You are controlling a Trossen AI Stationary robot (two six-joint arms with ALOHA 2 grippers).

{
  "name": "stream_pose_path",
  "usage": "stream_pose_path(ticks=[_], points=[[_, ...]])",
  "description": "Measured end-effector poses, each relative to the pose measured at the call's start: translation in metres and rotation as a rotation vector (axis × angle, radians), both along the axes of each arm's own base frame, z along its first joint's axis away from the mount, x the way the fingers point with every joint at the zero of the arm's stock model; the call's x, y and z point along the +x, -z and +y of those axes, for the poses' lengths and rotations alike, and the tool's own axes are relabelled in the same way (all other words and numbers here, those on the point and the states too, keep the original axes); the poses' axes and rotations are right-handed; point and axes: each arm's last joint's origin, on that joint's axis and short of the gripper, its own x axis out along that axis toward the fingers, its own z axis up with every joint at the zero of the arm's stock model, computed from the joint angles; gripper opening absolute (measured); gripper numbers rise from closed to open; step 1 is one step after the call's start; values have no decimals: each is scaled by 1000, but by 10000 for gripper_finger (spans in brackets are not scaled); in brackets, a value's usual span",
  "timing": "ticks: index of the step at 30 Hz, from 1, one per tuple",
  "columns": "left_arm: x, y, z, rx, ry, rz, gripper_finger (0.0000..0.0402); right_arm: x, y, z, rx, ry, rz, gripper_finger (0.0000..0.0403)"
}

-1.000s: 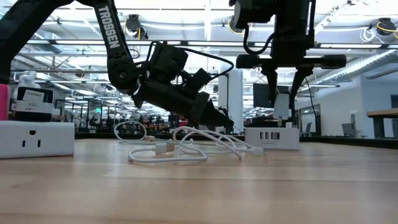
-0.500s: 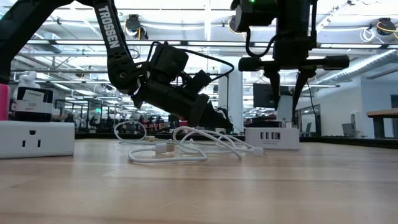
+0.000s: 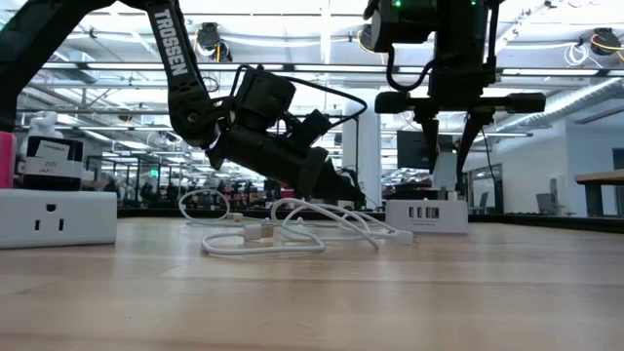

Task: Insert USB
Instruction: Insert the blue charger adapter into the top white outlet extension

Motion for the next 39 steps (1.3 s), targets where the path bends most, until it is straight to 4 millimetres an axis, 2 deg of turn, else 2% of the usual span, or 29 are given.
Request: stream_pose_path(ticks=[20,27,30,32,36,39], points=[[0,0,0,0,0,3,1,0,4,-9,40,10,16,86],[0,0,0,-1,0,3,1,-5,14,-8,25,-3,13,86],[0,0,0,-1,0,3,1,-4,15,-8,13,45,-4,86],[0,0,0,-1,0,3,1,-2,14,-9,-15,94,-29,104],[0,0,0,-2,0,3,1,2,13,-9,-26,175,-77,172],[0,0,0,-2,-1,3,1,5,9,-5,-23,203,-114,196]])
